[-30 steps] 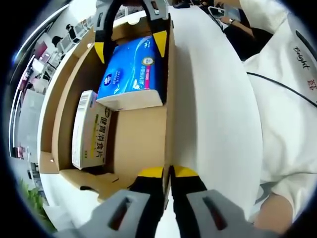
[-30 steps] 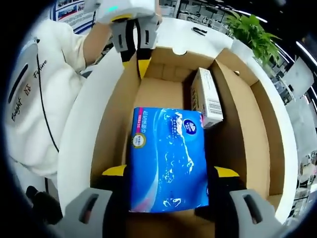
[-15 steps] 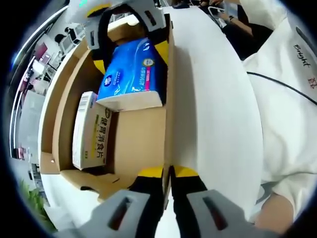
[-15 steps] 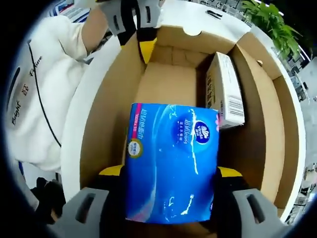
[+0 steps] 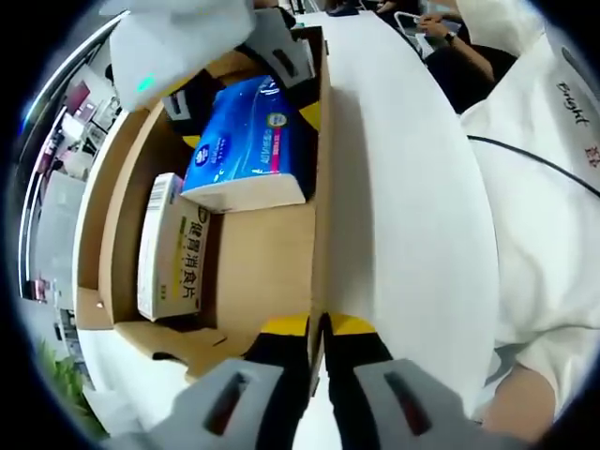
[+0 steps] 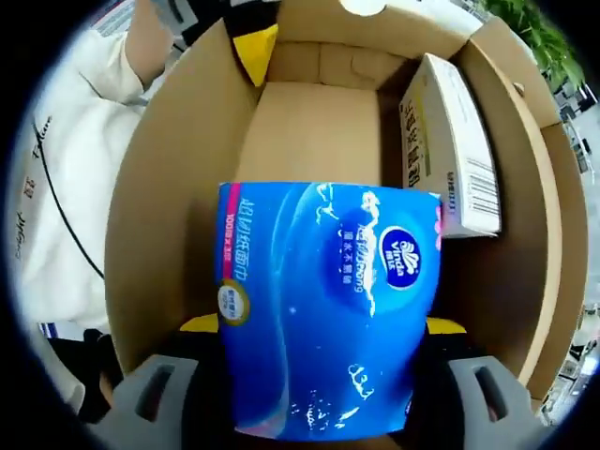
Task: Operate the shoe box by opening the lid, removing the specified soft item, and placing it in the target area until the item is outside and the box remains undamaged.
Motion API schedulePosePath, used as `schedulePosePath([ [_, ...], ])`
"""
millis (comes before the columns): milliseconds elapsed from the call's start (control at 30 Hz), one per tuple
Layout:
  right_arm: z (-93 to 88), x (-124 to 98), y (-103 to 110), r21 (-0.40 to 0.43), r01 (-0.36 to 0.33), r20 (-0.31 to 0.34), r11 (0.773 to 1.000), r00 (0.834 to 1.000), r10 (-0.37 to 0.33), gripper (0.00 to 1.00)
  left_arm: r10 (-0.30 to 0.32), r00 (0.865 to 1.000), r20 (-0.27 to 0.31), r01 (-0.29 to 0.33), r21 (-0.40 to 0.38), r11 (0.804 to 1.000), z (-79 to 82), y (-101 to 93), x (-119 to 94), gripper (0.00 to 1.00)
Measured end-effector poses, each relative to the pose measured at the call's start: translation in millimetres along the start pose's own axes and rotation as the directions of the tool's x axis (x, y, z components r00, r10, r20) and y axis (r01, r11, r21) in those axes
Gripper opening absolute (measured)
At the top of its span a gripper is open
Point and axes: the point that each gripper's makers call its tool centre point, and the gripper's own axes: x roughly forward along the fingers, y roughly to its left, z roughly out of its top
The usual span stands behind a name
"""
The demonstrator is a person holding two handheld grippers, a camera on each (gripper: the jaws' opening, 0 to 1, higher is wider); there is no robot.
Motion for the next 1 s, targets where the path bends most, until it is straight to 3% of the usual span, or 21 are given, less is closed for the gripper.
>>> schedulePosePath([
  [133,0.2,0,-7,-0.003,-0.023,0.013,1.0,1.0,0.023,0.84,0.001,1.0,-0.002,-0.001,-0.005,1.0,0.1,0.5,0,0.05],
  [300,1.6,0,-14,-0.007,-0.028,-0.015,1.0,0.999,0.028,0.84,0.001,1.0,-0.002,-0.001,-0.006,1.0,0.2,0.9,0,0.05],
  [700,0.3,0,1,-0.004,-0.02,-0.019,1.0,1.0,0.02,0.84,0.004,1.0,-0.004,-0.004,-0.005,1.0,-0.1,1.4,1,0.05],
  [867,0.5,-1,3,0.004,-0.019,-0.015,1.0,1.0,0.019,0.81,0.006,1.0,-0.003,-0.006,-0.004,1.0,-0.3,1.3,0,0.05],
  [1000,0.5,-5,0,0.025,-0.037,-0.008,0.999,0.999,0.037,0.73,0.006,1.0,0.005,-0.006,-0.003,1.0,-0.7,1.4,0,0.05],
])
